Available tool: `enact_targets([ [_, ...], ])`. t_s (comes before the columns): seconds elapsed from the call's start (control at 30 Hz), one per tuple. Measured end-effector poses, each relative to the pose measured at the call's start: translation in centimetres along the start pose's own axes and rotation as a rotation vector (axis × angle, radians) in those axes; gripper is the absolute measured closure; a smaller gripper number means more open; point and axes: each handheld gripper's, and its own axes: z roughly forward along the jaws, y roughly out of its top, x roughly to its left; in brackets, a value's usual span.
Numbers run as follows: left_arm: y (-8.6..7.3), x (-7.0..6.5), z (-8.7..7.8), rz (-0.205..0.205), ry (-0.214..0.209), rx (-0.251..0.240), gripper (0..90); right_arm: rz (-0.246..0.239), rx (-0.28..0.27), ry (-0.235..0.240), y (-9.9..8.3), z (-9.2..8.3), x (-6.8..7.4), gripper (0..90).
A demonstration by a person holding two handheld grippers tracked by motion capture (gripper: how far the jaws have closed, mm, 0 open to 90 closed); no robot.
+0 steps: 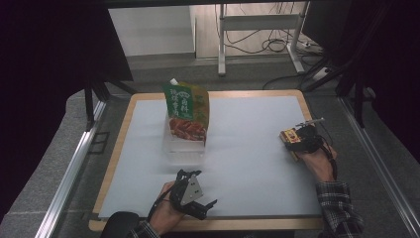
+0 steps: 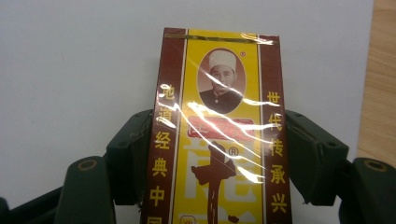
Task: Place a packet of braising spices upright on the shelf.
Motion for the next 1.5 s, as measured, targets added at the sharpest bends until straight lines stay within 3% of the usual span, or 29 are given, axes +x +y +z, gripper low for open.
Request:
enact_targets([
  [0.23, 0.0, 0.0, -0.1, 0.002, 0.001, -0.002, 0.2, -0.002, -0.041, 0.025, 0.3, -1.7, 0.4, 31.1],
  [0.57, 0.1, -0.1, -0.1, 0.003, 0.001, -0.006, 0.2, -0.065, -0.069, 0.077, -0.4, -3.5, 2.0, 31.1],
  [0.97, 0.1, 0.0, -0.1, -0.001, 0.002, -0.012, 0.2, -0.127, -0.098, 0.167, -0.8, -5.4, 4.9, 31.1],
  [1.5, 0.1, 0.0, -0.1, 0.001, 0.000, -0.010, 0.2, -0.209, -0.092, 0.274, -1.3, -5.6, 9.7, 31.2],
])
